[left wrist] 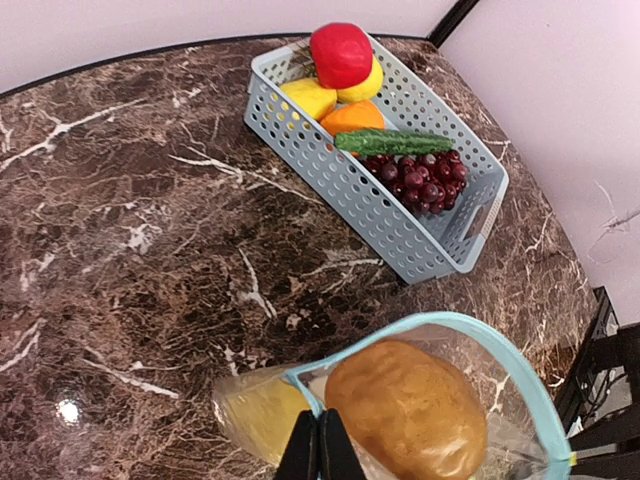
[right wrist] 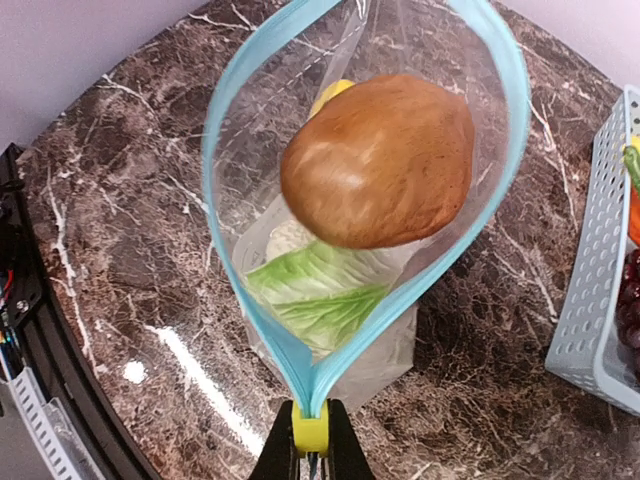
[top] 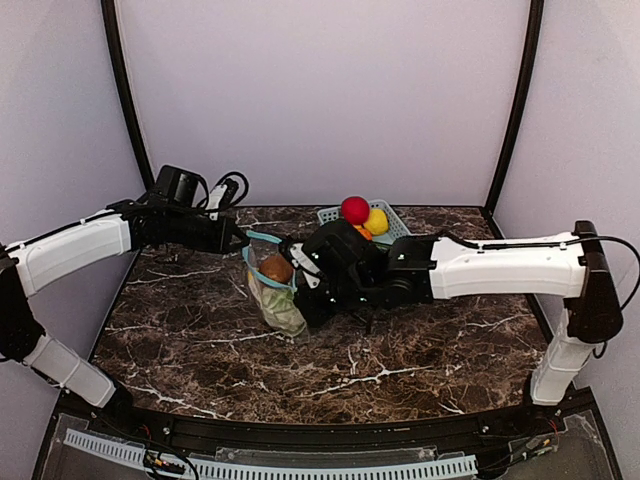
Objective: Place the food in the zip-top bag and seal the zipper
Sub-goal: Adjust the zipper food storage bag at the center of the board.
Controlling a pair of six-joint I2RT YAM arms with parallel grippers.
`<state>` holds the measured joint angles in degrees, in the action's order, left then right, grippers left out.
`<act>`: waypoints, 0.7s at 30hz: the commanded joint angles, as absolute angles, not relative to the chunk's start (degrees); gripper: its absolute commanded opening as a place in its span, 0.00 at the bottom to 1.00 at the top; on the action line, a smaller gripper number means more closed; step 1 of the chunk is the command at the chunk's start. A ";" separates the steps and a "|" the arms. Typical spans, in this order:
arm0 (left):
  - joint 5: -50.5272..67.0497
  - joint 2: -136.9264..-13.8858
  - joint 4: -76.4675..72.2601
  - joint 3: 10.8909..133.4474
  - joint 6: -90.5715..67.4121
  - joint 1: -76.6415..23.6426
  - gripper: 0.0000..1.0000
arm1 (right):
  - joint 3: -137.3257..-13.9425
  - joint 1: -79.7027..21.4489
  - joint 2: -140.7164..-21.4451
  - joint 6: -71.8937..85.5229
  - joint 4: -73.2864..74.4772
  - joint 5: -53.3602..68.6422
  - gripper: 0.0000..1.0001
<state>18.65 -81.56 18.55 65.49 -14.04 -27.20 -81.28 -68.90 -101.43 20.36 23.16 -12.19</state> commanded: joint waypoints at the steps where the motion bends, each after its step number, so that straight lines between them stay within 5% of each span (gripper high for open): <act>1: 18.20 -76.54 17.07 64.12 -15.25 -24.03 0.01 | -84.89 -66.76 -94.67 16.28 27.17 -5.40 0.00; 18: 25.04 -80.92 14.00 62.75 -18.17 -23.64 0.01 | -86.71 -64.82 -101.41 20.02 34.48 -1.98 0.00; 21: 26.54 -82.47 13.81 62.96 -18.70 -23.65 0.01 | -87.09 -64.17 -101.13 20.38 34.52 -2.01 0.25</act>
